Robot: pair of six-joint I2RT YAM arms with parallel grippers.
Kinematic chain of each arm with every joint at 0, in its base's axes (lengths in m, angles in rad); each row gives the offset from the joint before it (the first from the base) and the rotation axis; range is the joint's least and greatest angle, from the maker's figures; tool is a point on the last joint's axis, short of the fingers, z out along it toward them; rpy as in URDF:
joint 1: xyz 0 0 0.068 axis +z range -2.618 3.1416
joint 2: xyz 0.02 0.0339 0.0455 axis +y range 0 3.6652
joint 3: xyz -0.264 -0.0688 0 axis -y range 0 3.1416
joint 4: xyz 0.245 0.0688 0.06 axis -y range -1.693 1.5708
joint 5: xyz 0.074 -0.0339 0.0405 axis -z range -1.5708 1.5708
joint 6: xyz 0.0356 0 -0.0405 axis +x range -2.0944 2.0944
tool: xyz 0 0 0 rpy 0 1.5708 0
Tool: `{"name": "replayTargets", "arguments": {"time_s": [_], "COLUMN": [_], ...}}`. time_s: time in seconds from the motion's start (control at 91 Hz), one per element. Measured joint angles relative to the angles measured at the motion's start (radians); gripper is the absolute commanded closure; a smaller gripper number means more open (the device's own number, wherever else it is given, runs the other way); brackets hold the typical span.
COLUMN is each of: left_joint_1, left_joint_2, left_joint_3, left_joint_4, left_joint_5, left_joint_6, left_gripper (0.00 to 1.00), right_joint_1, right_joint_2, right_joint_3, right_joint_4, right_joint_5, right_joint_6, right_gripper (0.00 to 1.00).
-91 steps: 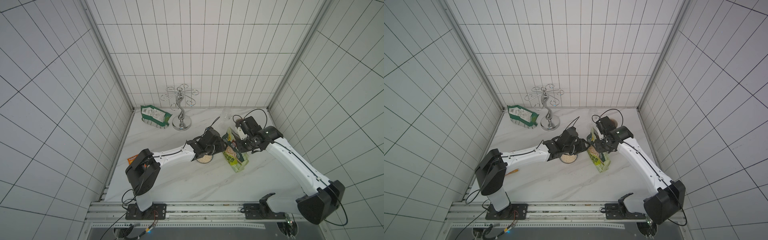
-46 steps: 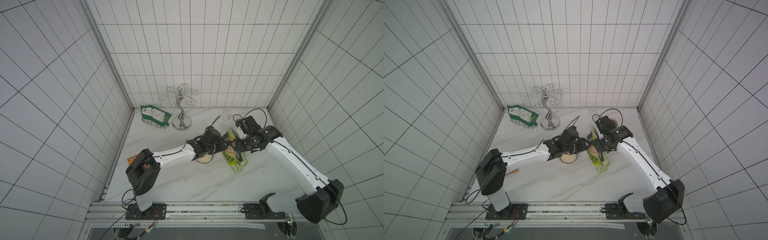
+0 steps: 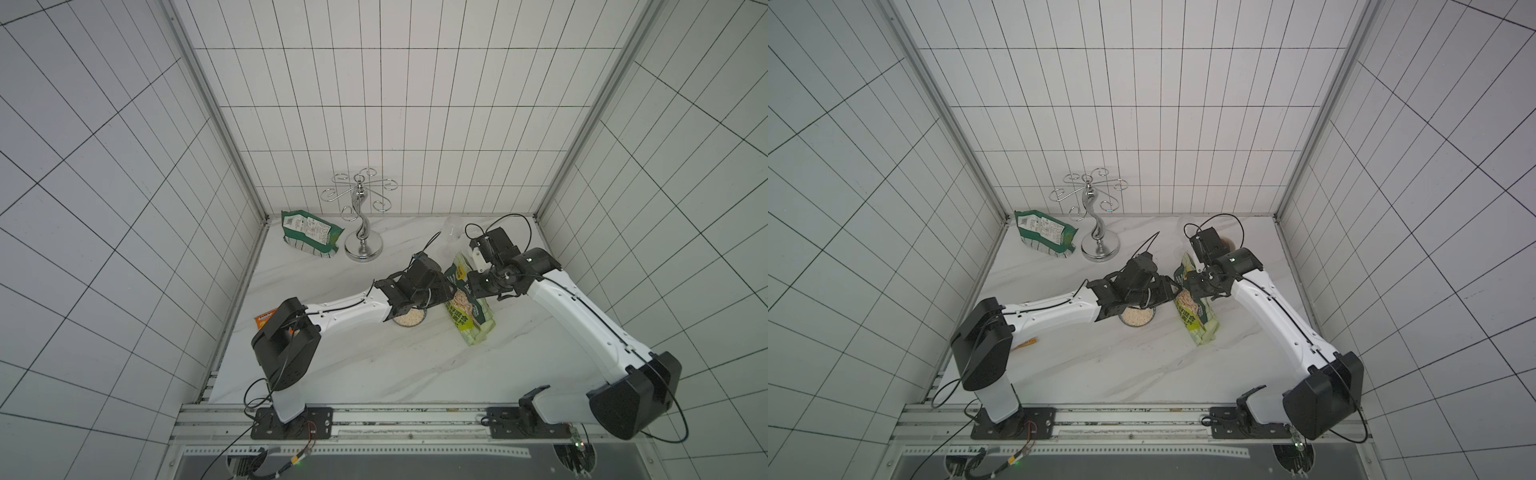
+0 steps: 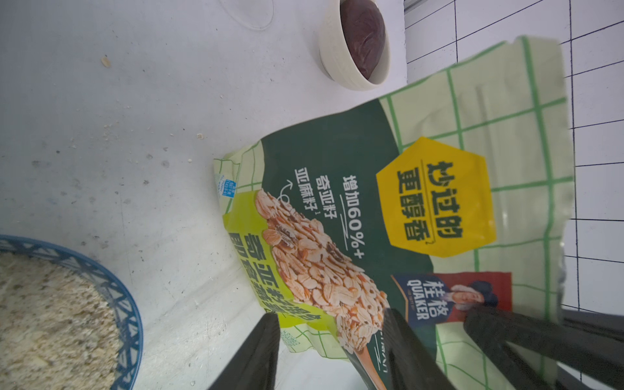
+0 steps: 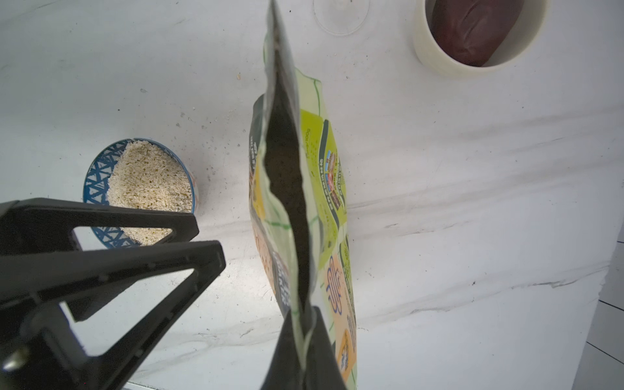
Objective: Pour the oats into the breakfast bowl
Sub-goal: Close the oats bag at the center of the board.
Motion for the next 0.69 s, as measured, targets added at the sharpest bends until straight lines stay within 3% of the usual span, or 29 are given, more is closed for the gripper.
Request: {"name": "replayTargets", "arguments": {"time_s": [0.099,0.143,0.22,0.297,0.429,0.495,0.693], "left_joint_1": [-0.002,-0.002,-0.003,-0.003,-0.004,-0.004,-0.005], "left_joint_2": [0.000,0.000,0.000,0.000,0.000,0.000,0.000], "left_joint_3": [0.000,0.000,0.000,0.000,0.000,0.000,0.000], "left_joint_4": [0.000,0.000,0.000,0.000,0.000,0.000,0.000], "left_joint_5": [0.000,0.000,0.000,0.000,0.000,0.000,0.000], "left_joint_6": [0.000,0.000,-0.001,-0.003,-0.003,-0.003,-0.003], "left_gripper": [0.49,0.49,0.48,0.49,0.48,0.49,0.49], "right_joint_1": [0.000,0.000,-0.001,0.000,-0.001,-0.001,-0.001], "right_joint_2": [0.000,0.000,0.000,0.000,0.021,0.043,0.072], "right_joint_3": [0.000,0.000,0.000,0.000,0.000,0.004,0.030], "right_joint_4": [0.000,0.000,0.007,0.021,0.043,0.048,0.043], "right_joint_5": [0.000,0.000,0.001,0.003,0.003,0.004,-0.005], "right_joint_6": [0.002,0.003,0.009,0.008,0.007,0.000,0.000], "right_gripper": [1.00,0.84,0.67,0.65,0.70,1.00,1.00]}}
